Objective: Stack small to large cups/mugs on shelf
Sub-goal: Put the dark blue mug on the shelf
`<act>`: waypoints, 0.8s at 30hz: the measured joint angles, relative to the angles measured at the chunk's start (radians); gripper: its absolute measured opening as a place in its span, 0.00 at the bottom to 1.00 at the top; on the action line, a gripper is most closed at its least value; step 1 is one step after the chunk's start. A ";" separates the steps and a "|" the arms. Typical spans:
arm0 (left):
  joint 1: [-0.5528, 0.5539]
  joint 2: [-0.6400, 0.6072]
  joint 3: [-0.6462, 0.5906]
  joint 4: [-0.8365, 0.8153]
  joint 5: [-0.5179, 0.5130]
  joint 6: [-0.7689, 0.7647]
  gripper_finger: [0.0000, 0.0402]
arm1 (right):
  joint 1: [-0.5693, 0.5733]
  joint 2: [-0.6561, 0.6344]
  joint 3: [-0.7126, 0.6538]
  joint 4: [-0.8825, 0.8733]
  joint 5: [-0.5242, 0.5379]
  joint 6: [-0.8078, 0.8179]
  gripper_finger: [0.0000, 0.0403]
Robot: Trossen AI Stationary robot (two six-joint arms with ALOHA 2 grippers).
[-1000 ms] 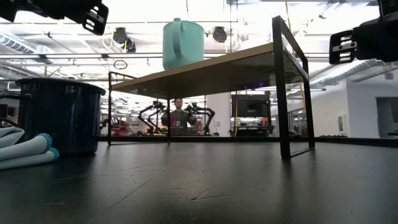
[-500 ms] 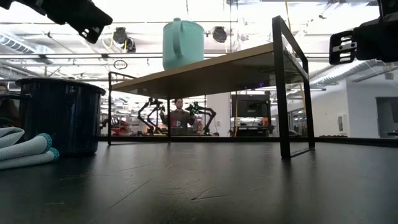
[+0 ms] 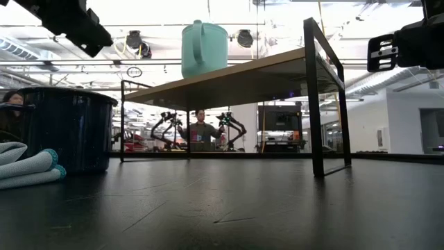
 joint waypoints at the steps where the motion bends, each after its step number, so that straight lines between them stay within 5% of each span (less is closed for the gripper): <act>1: 0.000 0.001 0.009 -0.033 0.000 -0.012 0.00 | 0.000 0.000 0.000 0.000 0.000 0.000 0.00; 12: 0.016 0.140 0.179 -0.313 0.053 -0.081 0.00 | 0.000 0.000 0.000 0.005 0.000 0.000 0.00; 24: 0.044 0.295 0.238 -0.412 0.133 -0.100 0.00 | 0.000 0.000 0.000 0.005 0.000 0.001 0.00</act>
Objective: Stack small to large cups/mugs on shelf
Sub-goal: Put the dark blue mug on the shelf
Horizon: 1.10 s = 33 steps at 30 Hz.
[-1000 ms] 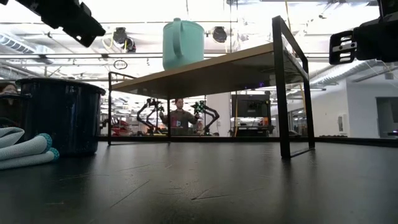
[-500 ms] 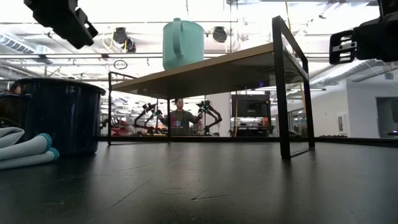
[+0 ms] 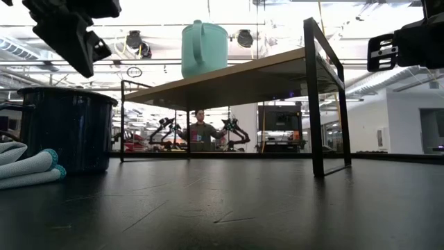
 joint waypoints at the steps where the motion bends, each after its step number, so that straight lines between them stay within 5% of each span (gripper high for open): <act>1: 0.002 0.005 0.000 0.000 0.001 -0.006 0.00 | 0.000 0.000 0.000 0.000 0.000 0.000 0.00; 33: 0.005 0.012 0.000 -0.002 0.000 -0.040 0.06 | 0.000 0.000 0.000 -0.001 0.000 0.008 0.00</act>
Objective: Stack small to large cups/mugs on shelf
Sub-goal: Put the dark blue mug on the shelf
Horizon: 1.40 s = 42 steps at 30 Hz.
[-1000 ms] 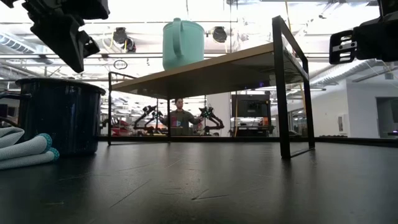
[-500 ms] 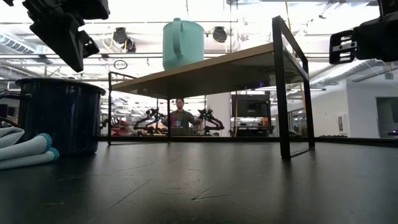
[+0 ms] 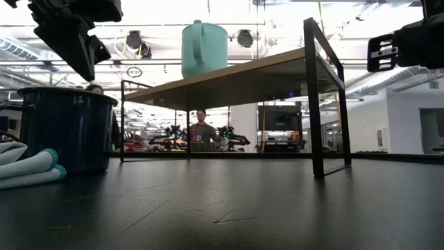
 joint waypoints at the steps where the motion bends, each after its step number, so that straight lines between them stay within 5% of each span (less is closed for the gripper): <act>1: 0.000 0.000 0.000 0.000 -0.006 0.000 0.06 | 0.000 0.000 0.000 0.000 0.000 0.000 0.00; 29: 0.000 0.000 0.000 -0.005 -0.003 -0.090 0.07 | 0.000 0.000 0.000 -0.013 0.000 -0.001 0.00; 42: 0.000 0.000 0.000 -0.009 -0.010 -0.106 0.36 | 0.000 0.000 0.000 -0.013 0.000 0.007 0.00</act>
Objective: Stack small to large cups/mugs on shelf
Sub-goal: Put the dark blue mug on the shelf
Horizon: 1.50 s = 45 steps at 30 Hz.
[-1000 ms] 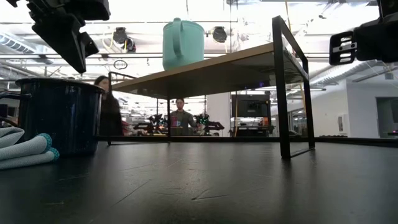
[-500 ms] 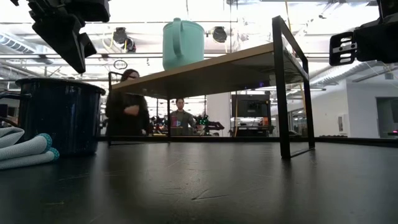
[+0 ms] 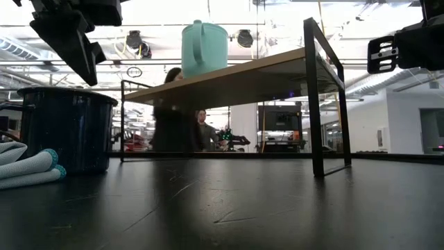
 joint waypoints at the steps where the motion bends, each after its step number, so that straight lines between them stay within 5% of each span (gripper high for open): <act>1: 0.000 0.000 0.000 0.000 0.000 0.000 0.38 | 0.000 0.000 0.000 0.000 0.000 0.002 0.00; 13: 0.000 0.000 0.000 -0.019 0.001 -0.024 0.51 | 0.000 0.000 0.000 -0.002 0.000 0.003 0.00; 33: 0.014 0.168 -0.001 -0.095 0.053 -0.101 0.51 | 0.000 0.005 0.000 -0.002 0.000 0.008 0.00; 45: 0.014 0.153 -0.001 -0.095 0.053 -0.088 0.51 | 0.000 0.005 0.000 -0.002 0.000 0.006 0.00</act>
